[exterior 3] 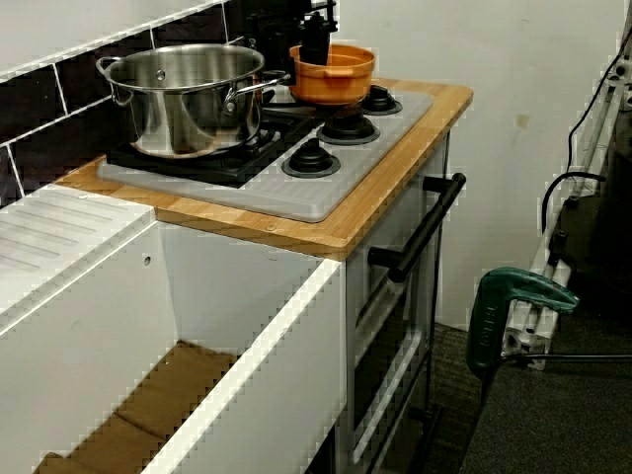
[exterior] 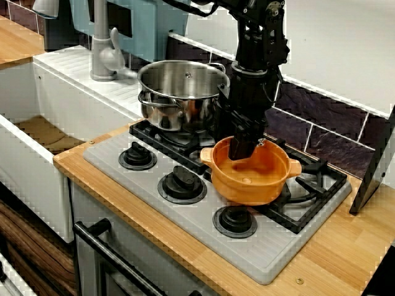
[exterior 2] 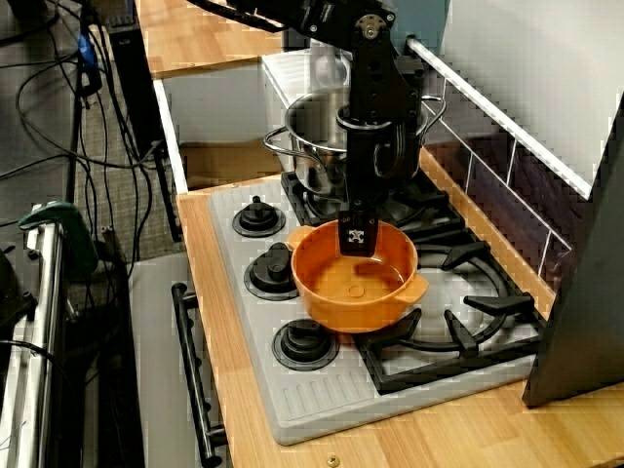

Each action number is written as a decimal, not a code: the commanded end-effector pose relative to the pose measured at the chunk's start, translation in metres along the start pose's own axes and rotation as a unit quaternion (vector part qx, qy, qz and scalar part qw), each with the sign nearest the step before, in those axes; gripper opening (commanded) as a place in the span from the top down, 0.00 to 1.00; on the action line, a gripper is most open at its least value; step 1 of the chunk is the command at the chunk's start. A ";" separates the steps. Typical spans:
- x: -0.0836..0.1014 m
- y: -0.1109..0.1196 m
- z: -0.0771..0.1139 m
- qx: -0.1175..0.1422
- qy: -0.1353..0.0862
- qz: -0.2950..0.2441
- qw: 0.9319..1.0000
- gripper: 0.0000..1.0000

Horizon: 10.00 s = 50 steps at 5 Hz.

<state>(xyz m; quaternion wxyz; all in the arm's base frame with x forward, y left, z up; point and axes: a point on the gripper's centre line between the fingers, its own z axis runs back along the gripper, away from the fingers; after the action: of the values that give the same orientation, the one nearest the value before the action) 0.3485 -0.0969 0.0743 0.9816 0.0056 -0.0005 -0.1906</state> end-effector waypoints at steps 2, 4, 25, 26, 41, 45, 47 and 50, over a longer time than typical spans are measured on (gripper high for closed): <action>0.000 0.001 0.006 -0.008 -0.006 -0.002 1.000 0.00; 0.000 0.006 0.013 -0.015 0.001 -0.003 1.000 0.00; -0.007 0.036 0.087 -0.011 -0.080 -0.123 0.989 1.00; -0.016 0.050 0.091 0.012 -0.089 -0.068 0.994 1.00; -0.070 0.166 0.156 0.313 -0.139 0.256 0.904 1.00; -0.080 0.183 0.168 0.383 -0.168 0.205 0.885 1.00; -0.088 0.197 0.170 0.407 -0.168 0.180 0.880 1.00; -0.098 0.218 0.181 0.422 -0.179 0.204 0.865 1.00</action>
<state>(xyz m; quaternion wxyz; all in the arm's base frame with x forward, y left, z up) 0.3508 0.1433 0.2335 0.8993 0.3770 -0.2209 0.0192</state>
